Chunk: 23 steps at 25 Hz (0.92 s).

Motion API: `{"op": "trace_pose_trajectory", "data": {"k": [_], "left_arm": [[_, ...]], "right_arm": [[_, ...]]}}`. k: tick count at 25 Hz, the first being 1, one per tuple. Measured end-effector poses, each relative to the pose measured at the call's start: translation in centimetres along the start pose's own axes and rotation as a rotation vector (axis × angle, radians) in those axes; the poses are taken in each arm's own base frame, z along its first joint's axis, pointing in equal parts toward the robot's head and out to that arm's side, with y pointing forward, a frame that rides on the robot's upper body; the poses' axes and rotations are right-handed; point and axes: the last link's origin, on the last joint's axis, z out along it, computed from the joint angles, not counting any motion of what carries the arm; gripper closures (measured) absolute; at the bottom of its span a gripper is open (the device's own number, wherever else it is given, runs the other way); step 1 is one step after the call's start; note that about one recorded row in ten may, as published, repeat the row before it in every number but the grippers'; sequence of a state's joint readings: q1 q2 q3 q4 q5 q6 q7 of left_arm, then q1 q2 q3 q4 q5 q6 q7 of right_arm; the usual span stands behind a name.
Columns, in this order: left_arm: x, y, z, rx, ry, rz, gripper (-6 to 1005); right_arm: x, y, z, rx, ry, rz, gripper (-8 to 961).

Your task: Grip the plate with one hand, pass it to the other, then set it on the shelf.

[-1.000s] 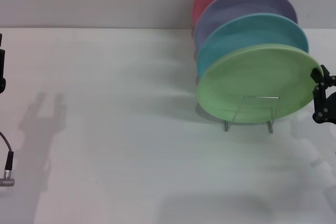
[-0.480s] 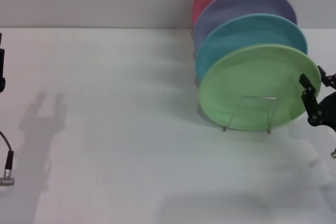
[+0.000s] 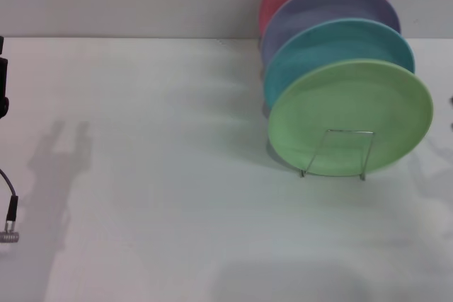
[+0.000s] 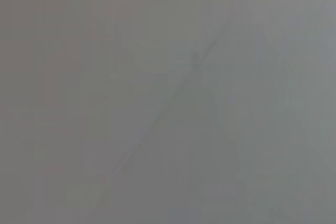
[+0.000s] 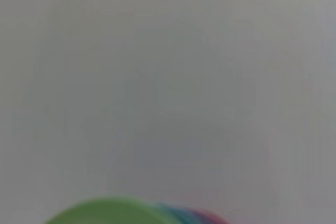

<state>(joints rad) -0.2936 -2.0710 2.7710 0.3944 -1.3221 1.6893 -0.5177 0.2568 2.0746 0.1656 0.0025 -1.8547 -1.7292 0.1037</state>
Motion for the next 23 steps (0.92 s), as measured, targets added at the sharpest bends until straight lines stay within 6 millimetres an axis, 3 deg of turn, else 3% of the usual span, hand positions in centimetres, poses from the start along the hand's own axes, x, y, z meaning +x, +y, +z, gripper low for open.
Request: {"op": "trace_pose_trajectory", "data": {"k": [3,6,8,10,11,15,17,23], "left_arm": [[0.0,-0.1,0.3,-0.009,0.001,0.024,505],[0.1,-0.1,0.4,-0.013,0.001,0.044,505],[0.0,-0.2,1.0,-0.023,-0.003,0.124,505],[0.2,-0.6,1.1,-0.021,-0.008,0.17,505],[0.3,-1.7,1.3,-0.004,-0.034,0.238,505],[0.5,-3.1,1.3,0.023,-0.071,0.295,504],[0.7,-5.0,1.3,0.067,-0.126,0.364,497],[1.1,-7.8,1.4,0.165,-0.199,0.434,457]], "right_arm": [[-0.8,-1.6,-1.1,0.079,-0.044,0.05,586],[-1.8,-5.0,-2.8,0.237,-0.104,0.22,499],[-1.9,-6.0,-3.2,0.286,-0.118,0.272,441],[-1.8,-7.3,-3.6,0.367,-0.127,0.314,403],[-1.4,-8.4,-3.7,0.449,-0.122,0.32,394],[-1.1,-9.7,-3.7,0.548,-0.118,0.303,359],[-1.0,-10.4,-3.4,0.6,-0.132,0.304,341],[-0.4,-10.6,-0.7,0.627,-0.111,0.267,314]]}}
